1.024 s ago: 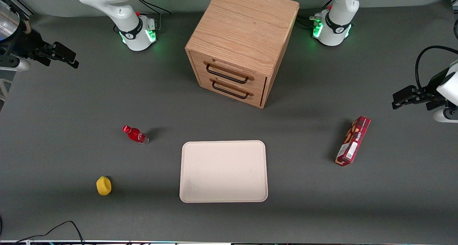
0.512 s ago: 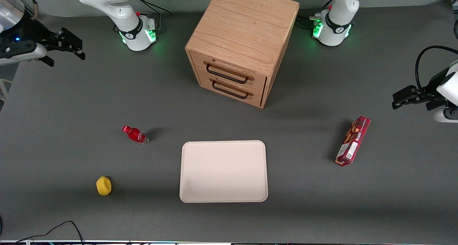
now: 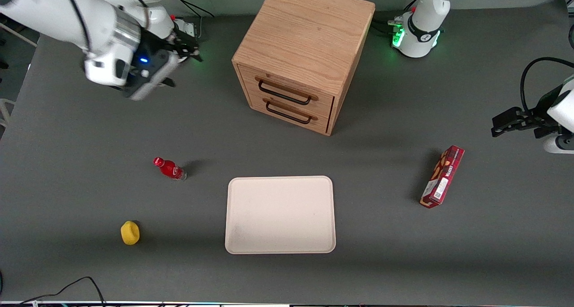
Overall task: Open upper drawer
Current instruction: 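Move the right gripper to the upper drawer's black handle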
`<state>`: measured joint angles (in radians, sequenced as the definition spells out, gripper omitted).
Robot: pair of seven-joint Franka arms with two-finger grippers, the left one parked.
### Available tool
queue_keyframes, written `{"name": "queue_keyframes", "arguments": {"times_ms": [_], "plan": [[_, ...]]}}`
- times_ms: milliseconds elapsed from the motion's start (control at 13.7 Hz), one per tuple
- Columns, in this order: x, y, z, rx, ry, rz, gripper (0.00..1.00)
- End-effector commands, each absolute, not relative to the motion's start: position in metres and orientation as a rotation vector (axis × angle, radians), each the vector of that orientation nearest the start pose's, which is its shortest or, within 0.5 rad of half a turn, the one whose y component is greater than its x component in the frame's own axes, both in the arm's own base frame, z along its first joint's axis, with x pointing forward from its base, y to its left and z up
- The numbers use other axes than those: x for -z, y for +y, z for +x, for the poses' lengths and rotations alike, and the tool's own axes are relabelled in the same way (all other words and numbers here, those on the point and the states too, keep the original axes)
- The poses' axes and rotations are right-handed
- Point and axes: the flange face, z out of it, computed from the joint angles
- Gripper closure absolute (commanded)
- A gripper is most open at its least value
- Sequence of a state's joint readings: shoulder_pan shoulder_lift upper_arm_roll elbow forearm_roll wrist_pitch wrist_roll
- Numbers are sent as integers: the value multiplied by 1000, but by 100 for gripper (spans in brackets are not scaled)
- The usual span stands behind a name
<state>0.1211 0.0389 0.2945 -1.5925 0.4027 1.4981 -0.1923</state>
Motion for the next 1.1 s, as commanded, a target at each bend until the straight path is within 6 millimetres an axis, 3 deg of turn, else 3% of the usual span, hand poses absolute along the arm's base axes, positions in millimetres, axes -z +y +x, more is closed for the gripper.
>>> {"name": "queue_keyframes", "arguments": {"times_ms": [0,293,439,659,1024], "plan": [[-554,306,512,-265,-1050,-2424,0],[-477,375,518,-287,-1094,-2322,0],[-442,390,523,-304,-1128,-2327,0],[-415,413,518,-292,-1150,-2315,0],[-393,432,508,-286,-1152,-2311,0]]}}
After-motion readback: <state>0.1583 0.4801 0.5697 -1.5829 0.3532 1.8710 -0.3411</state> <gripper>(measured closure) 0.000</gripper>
